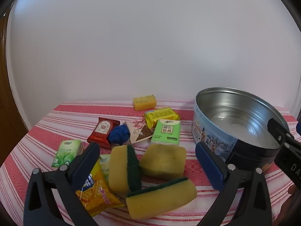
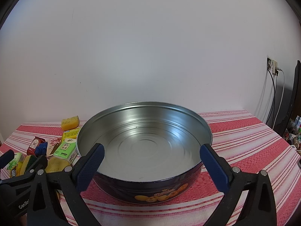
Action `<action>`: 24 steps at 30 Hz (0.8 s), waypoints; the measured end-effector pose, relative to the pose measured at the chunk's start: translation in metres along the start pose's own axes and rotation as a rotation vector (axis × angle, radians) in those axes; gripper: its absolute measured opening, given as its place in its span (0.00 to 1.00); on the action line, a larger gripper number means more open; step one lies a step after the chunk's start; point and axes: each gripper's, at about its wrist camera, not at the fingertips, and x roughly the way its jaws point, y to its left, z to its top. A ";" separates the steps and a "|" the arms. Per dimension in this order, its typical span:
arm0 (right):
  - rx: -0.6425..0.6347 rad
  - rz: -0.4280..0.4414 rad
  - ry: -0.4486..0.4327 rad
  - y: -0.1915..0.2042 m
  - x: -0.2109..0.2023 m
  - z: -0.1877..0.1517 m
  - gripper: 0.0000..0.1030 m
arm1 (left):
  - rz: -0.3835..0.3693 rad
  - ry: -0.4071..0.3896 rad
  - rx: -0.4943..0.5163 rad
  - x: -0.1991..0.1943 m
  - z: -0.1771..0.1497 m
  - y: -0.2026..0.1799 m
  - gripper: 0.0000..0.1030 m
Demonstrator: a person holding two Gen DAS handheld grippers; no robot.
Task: Organize objects
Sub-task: 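Move both tools toward the sponges beside the metal tin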
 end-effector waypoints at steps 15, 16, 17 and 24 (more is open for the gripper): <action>-0.004 0.001 -0.005 -0.003 -0.002 0.005 1.00 | 0.004 0.007 0.002 0.000 0.001 0.003 1.00; -0.003 0.003 -0.006 -0.003 -0.002 0.005 1.00 | 0.004 0.008 0.001 0.000 0.001 0.003 1.00; -0.002 0.007 -0.009 -0.004 -0.001 0.006 1.00 | 0.003 0.008 0.001 0.000 0.001 0.003 1.00; -0.007 0.053 -0.052 -0.001 -0.010 0.006 1.00 | 0.024 -0.003 -0.011 -0.008 -0.001 0.016 1.00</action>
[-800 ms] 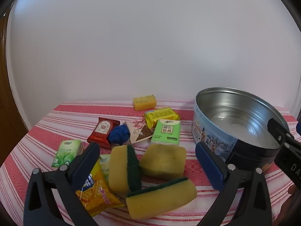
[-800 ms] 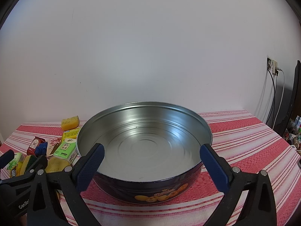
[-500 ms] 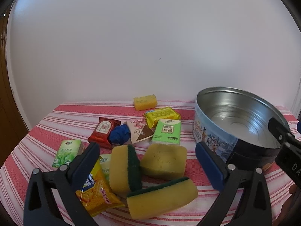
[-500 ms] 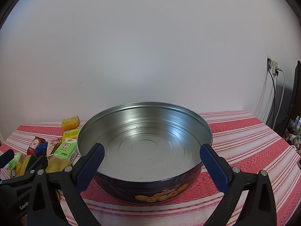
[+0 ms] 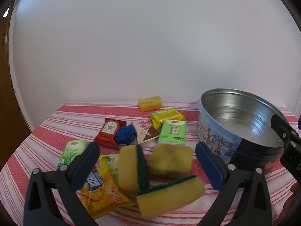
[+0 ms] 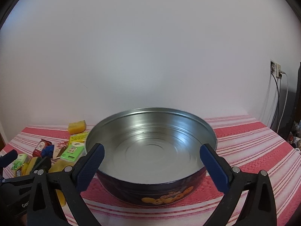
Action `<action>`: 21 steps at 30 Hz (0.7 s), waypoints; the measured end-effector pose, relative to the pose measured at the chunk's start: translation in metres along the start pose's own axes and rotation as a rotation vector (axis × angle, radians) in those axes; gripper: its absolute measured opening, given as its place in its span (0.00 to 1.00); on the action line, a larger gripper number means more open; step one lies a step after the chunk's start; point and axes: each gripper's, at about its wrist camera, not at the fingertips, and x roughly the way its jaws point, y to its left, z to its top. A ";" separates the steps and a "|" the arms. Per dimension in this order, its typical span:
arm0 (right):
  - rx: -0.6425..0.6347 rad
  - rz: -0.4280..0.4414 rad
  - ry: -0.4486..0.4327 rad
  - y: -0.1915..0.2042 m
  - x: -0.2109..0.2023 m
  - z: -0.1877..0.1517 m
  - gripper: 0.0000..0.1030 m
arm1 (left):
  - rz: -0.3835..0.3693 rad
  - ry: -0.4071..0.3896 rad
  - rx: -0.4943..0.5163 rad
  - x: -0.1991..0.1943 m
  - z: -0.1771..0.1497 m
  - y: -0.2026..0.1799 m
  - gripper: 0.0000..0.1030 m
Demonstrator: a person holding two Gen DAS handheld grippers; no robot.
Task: Organize objects
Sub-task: 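Move both tools toward the sponges beside the metal tin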
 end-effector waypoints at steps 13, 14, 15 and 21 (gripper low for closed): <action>-0.056 0.085 -0.025 0.022 -0.012 -0.003 0.99 | 0.025 0.077 -0.130 -0.013 -0.017 0.086 1.00; -0.055 0.097 -0.022 0.023 -0.013 -0.003 0.99 | 0.028 0.081 -0.126 -0.014 -0.018 0.089 0.99; -0.055 0.109 -0.017 0.024 -0.014 -0.004 0.99 | 0.030 0.086 -0.119 -0.015 -0.020 0.090 0.99; -0.067 0.187 0.038 0.036 -0.017 -0.010 0.99 | 0.021 0.114 -0.060 -0.010 -0.023 0.082 0.98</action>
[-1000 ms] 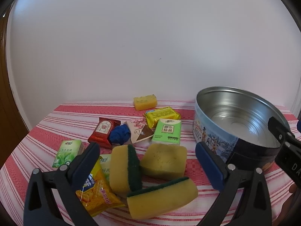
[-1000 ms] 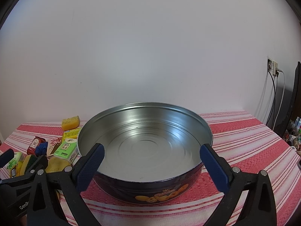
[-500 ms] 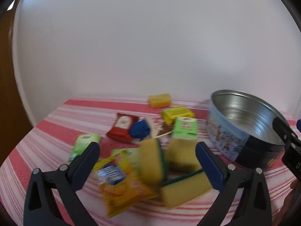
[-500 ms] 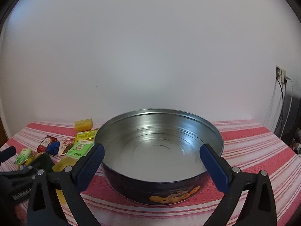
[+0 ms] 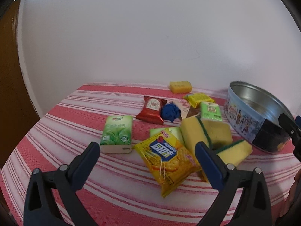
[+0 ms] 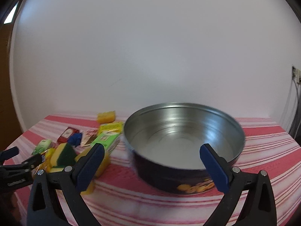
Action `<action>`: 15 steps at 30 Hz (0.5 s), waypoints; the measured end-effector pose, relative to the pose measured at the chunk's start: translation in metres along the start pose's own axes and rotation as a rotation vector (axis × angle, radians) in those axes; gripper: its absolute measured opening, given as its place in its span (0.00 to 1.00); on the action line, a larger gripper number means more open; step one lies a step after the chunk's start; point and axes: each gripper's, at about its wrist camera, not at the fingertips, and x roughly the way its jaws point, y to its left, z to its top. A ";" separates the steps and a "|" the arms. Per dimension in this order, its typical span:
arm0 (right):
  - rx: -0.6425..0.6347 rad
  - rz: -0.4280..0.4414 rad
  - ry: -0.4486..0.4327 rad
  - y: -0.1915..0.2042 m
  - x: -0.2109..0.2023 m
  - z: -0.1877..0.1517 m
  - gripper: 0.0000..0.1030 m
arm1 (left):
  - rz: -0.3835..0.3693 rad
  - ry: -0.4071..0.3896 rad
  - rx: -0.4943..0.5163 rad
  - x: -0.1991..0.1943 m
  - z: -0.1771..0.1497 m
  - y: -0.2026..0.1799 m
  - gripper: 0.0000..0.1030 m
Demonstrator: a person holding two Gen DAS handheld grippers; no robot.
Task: Organize objects
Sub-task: 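Move both tools toward the sponges beside the metal tin, then grasp a yellow-green sponge with the right tool while the left tool grasps the yellow snack bag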
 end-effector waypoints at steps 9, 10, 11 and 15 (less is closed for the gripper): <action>-0.018 0.197 0.122 0.025 0.011 -0.010 0.99 | 0.036 0.062 -0.021 0.000 -0.005 0.031 0.92; -0.022 0.220 0.146 0.029 0.014 -0.012 0.99 | 0.041 0.066 -0.036 0.000 -0.005 0.038 0.92; -0.027 0.242 0.166 0.034 0.015 -0.015 0.99 | 0.044 0.070 -0.048 -0.001 -0.006 0.043 0.92; -0.045 0.355 0.271 0.055 0.025 -0.023 0.99 | 0.059 0.076 -0.071 -0.002 -0.004 0.054 0.92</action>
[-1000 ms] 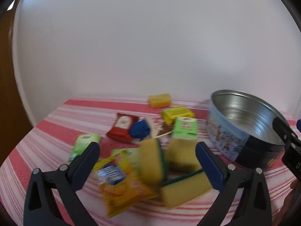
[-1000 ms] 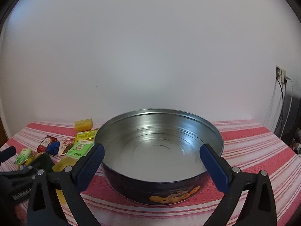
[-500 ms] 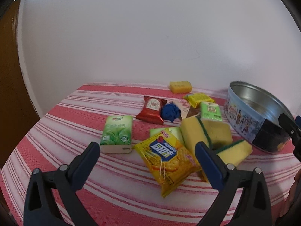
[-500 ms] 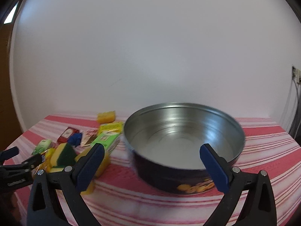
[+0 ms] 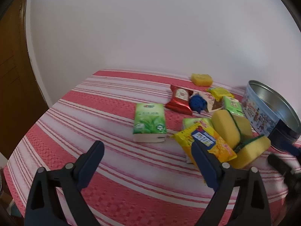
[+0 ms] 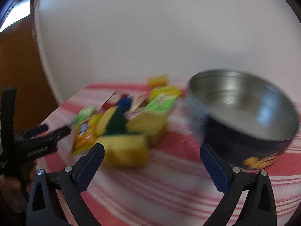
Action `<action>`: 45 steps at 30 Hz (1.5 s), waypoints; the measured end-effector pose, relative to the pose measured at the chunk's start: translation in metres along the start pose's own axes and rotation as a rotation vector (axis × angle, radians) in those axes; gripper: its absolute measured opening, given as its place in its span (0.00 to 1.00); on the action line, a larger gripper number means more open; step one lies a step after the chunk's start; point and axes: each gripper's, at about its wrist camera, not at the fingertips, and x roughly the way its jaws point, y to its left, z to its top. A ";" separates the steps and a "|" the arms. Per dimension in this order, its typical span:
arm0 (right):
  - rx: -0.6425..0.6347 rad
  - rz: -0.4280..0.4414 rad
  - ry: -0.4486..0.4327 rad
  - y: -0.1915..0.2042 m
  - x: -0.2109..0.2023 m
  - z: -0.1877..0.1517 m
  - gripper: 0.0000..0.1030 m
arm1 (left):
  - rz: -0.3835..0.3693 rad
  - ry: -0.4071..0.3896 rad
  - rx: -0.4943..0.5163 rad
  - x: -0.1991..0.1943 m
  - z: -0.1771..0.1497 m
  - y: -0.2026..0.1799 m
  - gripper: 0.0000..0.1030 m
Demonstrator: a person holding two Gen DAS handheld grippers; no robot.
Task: Organize objects
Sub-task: 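Grasp a yellow-green sponge with the right tool while the left tool grasps the yellow snack bag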
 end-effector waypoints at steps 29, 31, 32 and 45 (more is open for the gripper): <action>0.002 -0.158 -0.040 -0.017 0.005 0.006 0.67 | -0.034 0.103 -0.111 0.035 0.013 -0.052 0.92; 0.010 -0.150 -0.034 -0.019 0.006 0.007 0.67 | -0.051 0.136 -0.122 0.040 0.009 -0.047 0.92; 0.010 -0.147 -0.034 -0.021 0.004 0.006 0.67 | -0.066 0.152 -0.137 0.042 0.007 -0.043 0.92; 0.025 -0.151 -0.050 -0.021 -0.002 0.005 0.67 | -0.078 0.139 -0.069 0.037 -0.001 -0.039 0.61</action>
